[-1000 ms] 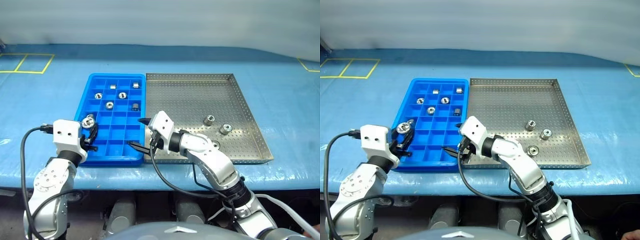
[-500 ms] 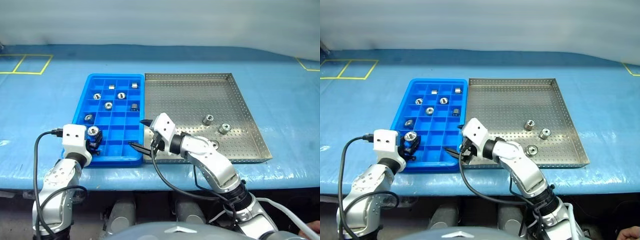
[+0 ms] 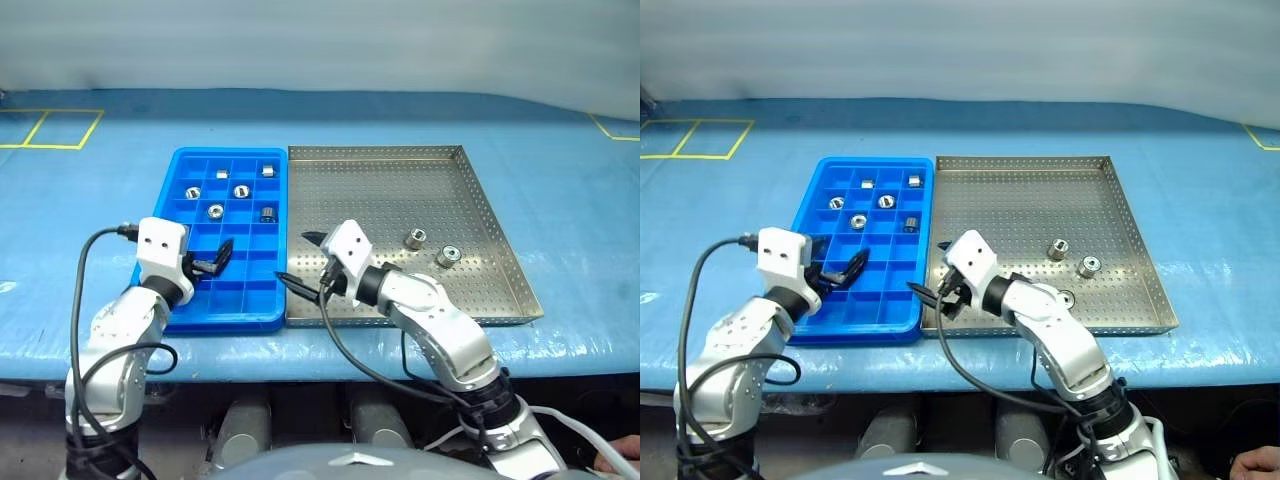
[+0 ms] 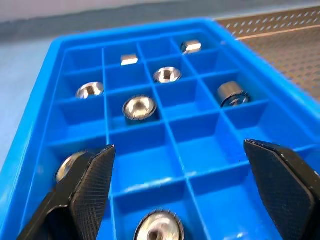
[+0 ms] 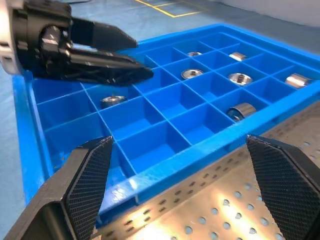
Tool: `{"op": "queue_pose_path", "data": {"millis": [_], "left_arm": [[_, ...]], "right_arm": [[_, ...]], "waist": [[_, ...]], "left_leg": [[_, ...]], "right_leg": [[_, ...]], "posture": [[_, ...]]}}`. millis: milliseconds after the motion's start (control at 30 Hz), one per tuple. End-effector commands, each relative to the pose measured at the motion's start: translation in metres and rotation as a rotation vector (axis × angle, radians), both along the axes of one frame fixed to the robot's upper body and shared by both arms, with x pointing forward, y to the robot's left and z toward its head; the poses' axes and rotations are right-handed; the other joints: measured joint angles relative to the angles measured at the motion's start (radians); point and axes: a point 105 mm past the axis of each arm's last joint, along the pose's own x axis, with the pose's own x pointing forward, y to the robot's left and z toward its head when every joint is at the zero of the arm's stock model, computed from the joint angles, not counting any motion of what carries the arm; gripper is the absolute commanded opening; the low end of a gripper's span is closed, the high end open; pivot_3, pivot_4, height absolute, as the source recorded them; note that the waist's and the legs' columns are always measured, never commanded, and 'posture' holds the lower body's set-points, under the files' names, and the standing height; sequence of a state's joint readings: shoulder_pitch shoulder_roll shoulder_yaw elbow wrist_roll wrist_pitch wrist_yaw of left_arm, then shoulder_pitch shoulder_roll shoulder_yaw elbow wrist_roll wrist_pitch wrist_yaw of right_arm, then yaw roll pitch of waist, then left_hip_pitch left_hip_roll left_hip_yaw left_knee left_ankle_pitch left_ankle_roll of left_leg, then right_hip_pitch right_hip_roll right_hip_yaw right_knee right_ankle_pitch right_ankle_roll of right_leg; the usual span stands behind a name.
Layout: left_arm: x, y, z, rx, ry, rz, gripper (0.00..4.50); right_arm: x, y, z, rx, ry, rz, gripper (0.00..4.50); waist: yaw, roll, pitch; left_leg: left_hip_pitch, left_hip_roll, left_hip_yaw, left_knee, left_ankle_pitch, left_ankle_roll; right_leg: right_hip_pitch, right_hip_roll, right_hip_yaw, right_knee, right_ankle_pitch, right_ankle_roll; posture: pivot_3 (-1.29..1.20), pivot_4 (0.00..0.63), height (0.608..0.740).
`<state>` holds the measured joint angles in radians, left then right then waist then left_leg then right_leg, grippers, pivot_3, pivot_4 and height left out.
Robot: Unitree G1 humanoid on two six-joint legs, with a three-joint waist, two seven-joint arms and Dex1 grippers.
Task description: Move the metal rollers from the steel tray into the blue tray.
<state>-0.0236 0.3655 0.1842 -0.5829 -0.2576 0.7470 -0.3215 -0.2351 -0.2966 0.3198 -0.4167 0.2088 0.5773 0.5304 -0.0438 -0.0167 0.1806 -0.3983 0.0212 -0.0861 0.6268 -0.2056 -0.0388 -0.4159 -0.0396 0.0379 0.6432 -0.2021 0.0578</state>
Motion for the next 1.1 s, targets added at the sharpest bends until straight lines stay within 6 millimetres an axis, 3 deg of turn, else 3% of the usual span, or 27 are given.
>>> {"op": "queue_pose_path", "data": {"millis": [33,233,633,1100], "left_arm": [[0.002,-0.023,0.018,0.021,-0.064,-0.163,4.47],[0.004,-0.061,0.018,0.076,-0.034,-0.47,4.47],[0.013,-0.116,-0.013,0.16,0.11,-0.864,4.47],[0.001,-0.118,-0.041,0.254,0.218,-1.006,4.47]], "right_arm": [[0.003,-0.022,0.01,-0.001,-0.039,-0.076,4.5],[0.003,-0.055,0.004,-0.055,-0.026,-0.19,4.5],[-0.009,-0.078,-0.009,-0.084,0.027,-0.276,4.5],[-0.021,-0.101,-0.017,-0.117,0.056,-0.354,4.5]], "waist": [[-0.005,0.0,0.0],[-0.026,0.0,0.0],[-0.075,0.0,0.0],[-0.142,0.0,0.0]], "left_leg": [[0.0,0.0,0.0,0.0,0.0,0.0],[-0.001,0.0,0.001,-0.001,0.0,0.001],[-0.002,0.0,0.001,-0.001,-0.001,0.001],[-0.002,0.0,0.004,-0.001,-0.001,0.002]], "right_leg": [[0.0,0.0,0.0,0.0,0.0,0.0],[-0.001,0.0,0.0,0.0,0.0,0.0],[-0.001,0.0,0.001,0.0,0.0,0.0],[-0.003,0.0,0.005,0.0,0.0,0.0]], "posture": [[-0.08,0.15,0.74],[-0.12,0.15,0.74],[-0.2,0.15,0.74],[-0.25,0.15,0.74]]}}
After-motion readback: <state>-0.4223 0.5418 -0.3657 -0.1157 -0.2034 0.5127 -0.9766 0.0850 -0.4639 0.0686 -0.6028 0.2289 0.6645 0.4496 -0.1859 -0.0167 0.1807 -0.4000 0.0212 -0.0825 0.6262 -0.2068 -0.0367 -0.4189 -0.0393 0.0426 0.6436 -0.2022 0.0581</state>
